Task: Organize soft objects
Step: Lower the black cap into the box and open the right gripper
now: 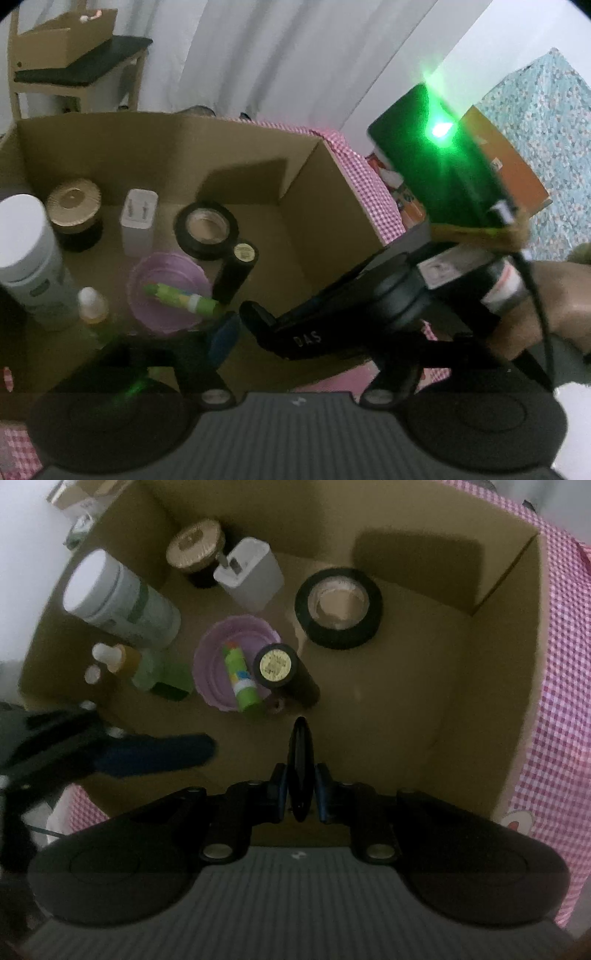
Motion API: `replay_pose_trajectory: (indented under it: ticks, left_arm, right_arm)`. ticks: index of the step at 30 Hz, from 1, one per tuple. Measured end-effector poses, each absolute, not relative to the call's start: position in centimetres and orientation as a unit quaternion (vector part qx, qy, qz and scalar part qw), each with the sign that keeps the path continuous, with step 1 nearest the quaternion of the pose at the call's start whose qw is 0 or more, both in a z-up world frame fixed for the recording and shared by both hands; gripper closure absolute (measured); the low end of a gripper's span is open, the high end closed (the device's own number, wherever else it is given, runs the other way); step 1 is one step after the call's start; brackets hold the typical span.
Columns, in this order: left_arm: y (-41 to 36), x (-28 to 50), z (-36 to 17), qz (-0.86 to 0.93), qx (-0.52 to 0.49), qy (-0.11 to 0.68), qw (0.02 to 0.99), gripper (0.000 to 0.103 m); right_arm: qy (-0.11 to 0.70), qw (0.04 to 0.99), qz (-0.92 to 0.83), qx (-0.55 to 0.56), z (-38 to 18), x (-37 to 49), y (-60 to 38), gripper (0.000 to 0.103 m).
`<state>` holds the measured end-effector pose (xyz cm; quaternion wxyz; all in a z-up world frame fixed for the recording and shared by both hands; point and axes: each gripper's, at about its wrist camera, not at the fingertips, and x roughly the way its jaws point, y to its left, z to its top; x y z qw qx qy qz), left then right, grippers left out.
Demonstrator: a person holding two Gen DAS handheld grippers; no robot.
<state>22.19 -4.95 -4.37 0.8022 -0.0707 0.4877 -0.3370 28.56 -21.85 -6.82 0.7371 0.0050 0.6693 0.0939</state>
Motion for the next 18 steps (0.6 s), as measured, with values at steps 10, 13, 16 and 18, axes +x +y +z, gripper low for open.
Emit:
replay_pose_trajectory:
  ticks: [10, 13, 16, 18]
  left_arm:
    - [-2.8, 20.2, -2.7, -0.334, -0.080, 0.457, 0.821, 0.018]
    - [-2.1, 19.7, -2.3, -0.331, -0.081, 0.448, 0.826, 0.018]
    - [-0.9, 19.3, -2.0, -0.328, -0.091, 0.442, 0.830, 0.016]
    - [-0.2, 18.8, -1.7, -0.327, -0.095, 0.436, 0.833, 0.015]
  right_arm:
    - [0.679, 0.730, 0.078, -0.001, -6.8, 29.0, -21.5, 0.083]
    - [0.661, 0.746, 0.080, 0.008, -5.1, 28.6, -21.5, 0.079]
    - [0.634, 0.769, 0.083, 0.008, -2.2, 27.8, -21.7, 0.078]
    - [0.615, 0.783, 0.090, -0.003, 0.0, 27.6, -21.2, 0.078]
